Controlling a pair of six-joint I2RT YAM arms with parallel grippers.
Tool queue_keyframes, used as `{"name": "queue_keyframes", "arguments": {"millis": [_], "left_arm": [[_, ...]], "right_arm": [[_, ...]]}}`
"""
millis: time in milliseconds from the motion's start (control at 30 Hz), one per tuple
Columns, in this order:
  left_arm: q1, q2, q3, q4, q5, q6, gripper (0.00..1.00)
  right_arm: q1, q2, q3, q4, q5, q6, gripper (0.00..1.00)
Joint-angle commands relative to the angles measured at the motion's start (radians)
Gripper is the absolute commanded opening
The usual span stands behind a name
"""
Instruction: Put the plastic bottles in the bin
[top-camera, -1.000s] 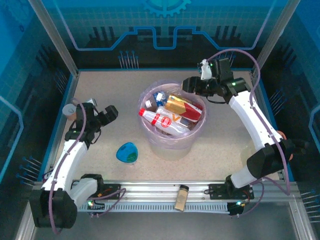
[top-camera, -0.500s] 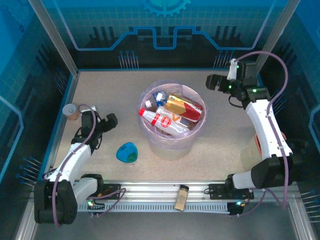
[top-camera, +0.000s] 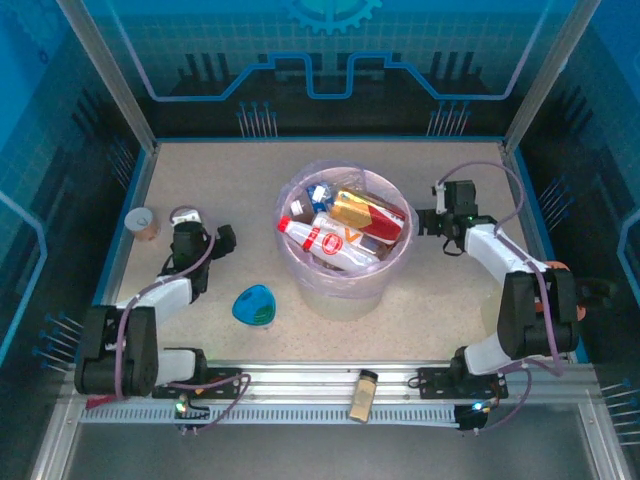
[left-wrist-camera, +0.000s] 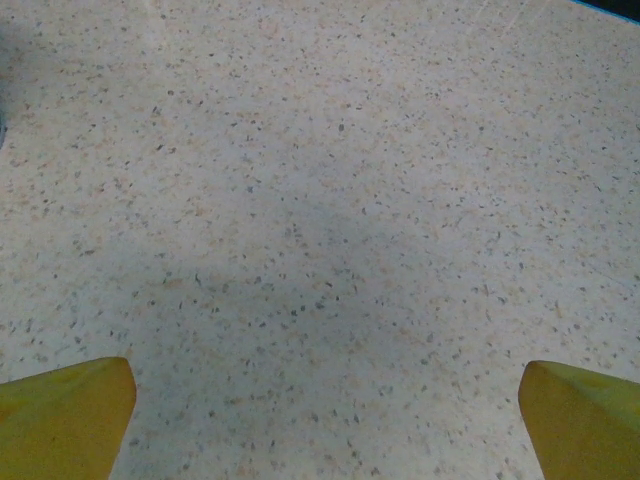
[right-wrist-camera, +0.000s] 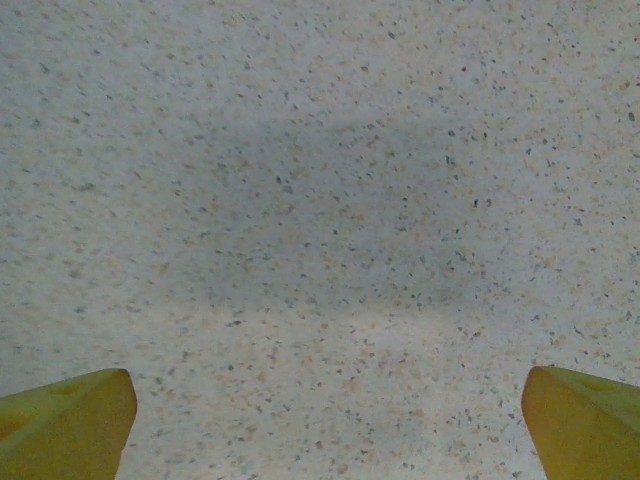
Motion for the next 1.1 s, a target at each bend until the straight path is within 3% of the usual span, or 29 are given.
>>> {"name": "queue_keyframes", "arguments": {"millis": [0, 267, 867, 1000, 1067], "left_arm": [[0.002, 0.043, -0.005, 0.185, -0.021, 0.053, 0.99], [0.002, 0.156, 0.021, 0.328, -0.016, 0.111, 0.99], [-0.036, 0.162, -0.034, 0.435, -0.023, 0.155, 0.99], [-0.051, 0.257, -0.096, 0.650, -0.022, 0.186, 0.99], [-0.072, 0.235, -0.070, 0.562, -0.047, 0.190, 0.99]], "right_arm": [[0.008, 0.019, -0.090, 0.182, 0.058, -0.037, 1.00], [0.032, 0.041, -0.203, 0.491, 0.085, -0.096, 1.00], [0.028, 0.051, -0.500, 1.103, 0.011, -0.081, 1.00], [0.024, 0.043, -0.494, 1.086, -0.004, -0.078, 1.00], [0.024, 0.049, -0.497, 1.101, -0.006, -0.078, 1.00]]}}
